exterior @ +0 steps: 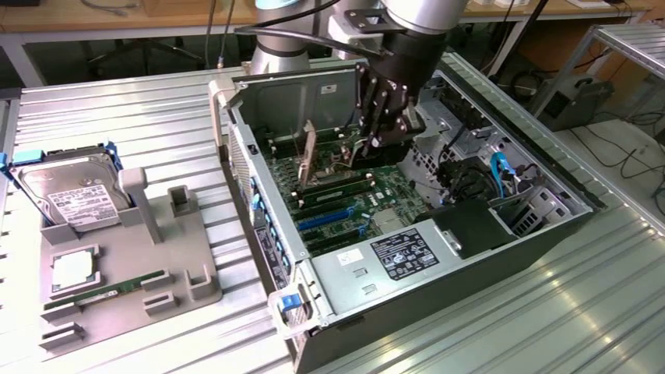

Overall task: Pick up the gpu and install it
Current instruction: 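Insert the gpu into the slot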

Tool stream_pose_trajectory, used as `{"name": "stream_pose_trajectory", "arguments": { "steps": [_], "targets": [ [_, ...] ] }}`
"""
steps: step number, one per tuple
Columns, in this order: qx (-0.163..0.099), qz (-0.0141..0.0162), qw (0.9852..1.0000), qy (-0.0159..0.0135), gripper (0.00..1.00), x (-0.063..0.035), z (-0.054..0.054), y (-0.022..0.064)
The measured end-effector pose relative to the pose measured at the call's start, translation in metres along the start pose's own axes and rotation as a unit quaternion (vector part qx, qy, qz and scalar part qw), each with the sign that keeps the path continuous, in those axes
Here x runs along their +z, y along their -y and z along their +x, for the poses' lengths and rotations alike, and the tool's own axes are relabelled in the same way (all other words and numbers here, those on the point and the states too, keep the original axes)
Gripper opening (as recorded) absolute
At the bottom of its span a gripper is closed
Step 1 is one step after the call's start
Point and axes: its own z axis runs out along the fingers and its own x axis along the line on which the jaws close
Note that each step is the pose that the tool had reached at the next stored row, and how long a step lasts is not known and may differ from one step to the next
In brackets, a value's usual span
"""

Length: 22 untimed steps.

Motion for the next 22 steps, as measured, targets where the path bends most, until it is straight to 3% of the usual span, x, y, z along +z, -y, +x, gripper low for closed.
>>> {"name": "stream_pose_trajectory", "arguments": {
  "steps": [7, 10, 14, 22],
  "targets": [
    [-0.003, 0.0001, 1.0, 0.0042, 0.26, 0.0078, 0.012, -0.0067],
    [-0.004, 0.0008, 1.0, 0.005, 0.26, 0.014, 0.015, -0.0167],
    [-0.005, 0.0052, 1.0, 0.0051, 0.26, 0.0208, 0.016, -0.0248],
    [-0.01, 0.0105, 0.9999, 0.0051, 0.26, 0.033, 0.014, -0.0253]
  ]
}}
